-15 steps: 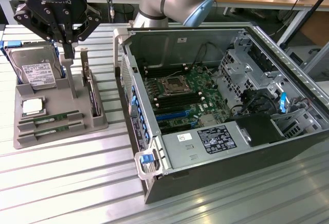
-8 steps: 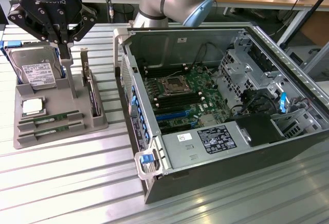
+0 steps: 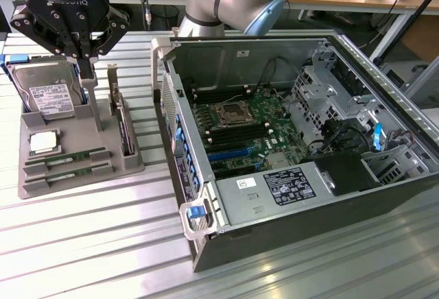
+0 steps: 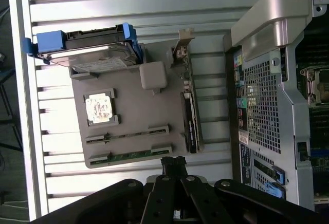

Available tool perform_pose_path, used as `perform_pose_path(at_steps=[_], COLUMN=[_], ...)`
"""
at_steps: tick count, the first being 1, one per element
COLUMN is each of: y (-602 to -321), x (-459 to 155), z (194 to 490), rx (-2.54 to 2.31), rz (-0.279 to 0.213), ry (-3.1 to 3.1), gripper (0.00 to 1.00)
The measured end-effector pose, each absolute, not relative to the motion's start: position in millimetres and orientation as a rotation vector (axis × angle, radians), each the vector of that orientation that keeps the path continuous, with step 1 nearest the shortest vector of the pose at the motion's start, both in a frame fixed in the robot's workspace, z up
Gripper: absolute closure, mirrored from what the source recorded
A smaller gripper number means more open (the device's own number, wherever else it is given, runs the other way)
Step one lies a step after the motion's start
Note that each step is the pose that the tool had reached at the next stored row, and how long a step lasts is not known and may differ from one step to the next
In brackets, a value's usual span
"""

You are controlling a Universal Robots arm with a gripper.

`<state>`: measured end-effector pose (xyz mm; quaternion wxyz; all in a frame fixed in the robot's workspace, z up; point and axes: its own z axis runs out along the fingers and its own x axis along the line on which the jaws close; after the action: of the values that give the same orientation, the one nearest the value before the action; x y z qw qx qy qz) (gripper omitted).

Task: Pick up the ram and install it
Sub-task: 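Reach for the ram, then pick up the ram and move it above insertion slot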

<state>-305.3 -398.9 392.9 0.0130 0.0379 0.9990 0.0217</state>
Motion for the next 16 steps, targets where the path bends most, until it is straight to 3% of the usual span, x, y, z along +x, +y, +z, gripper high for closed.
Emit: perform_pose_path(at_steps=[16], y=[-398.9], x=[-305.3], z=[392.8], rx=[-0.217], rz=[0.072], ry=[3.112], gripper=[0.89])
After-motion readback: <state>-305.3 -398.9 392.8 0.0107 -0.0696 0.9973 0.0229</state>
